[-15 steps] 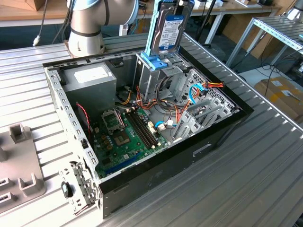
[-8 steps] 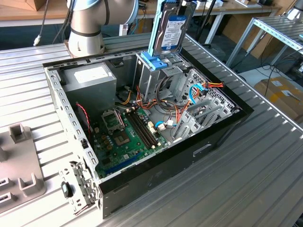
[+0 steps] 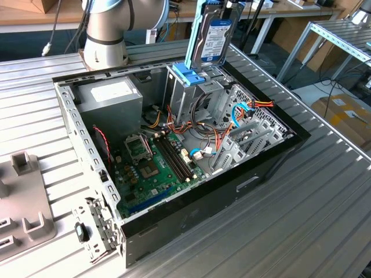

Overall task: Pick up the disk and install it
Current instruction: 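Pick up the disk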

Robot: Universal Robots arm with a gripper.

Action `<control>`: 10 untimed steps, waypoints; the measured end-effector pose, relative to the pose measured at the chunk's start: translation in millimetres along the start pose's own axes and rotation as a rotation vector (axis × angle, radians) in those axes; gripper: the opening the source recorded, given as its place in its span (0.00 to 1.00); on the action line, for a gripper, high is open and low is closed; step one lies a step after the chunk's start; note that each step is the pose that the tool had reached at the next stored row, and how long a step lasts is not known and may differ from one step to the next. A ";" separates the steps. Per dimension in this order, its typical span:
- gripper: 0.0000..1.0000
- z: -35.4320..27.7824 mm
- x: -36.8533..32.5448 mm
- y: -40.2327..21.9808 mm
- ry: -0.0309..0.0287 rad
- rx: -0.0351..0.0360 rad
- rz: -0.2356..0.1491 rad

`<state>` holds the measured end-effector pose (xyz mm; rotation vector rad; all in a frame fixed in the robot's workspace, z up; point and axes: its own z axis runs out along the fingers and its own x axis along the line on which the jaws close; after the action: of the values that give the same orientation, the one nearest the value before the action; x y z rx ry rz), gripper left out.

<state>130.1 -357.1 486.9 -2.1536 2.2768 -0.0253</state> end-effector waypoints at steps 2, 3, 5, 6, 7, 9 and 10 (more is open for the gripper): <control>0.35 0.1 0.2 -1.7 0.0005 0.0000 0.000; 0.35 0.2 0.3 -2.6 0.0007 0.0001 0.000; 0.35 0.3 0.6 -4.3 0.0013 0.0001 0.000; 0.35 0.4 0.6 -5.1 0.0015 0.0001 0.000; 0.35 0.4 0.8 -6.3 0.0019 0.0000 0.000; 0.35 0.5 1.0 -7.6 0.0024 0.0001 0.000; 0.35 0.6 1.2 -9.0 0.0029 0.0001 0.000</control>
<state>139.1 -358.8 486.4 -2.1550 2.2782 -0.0286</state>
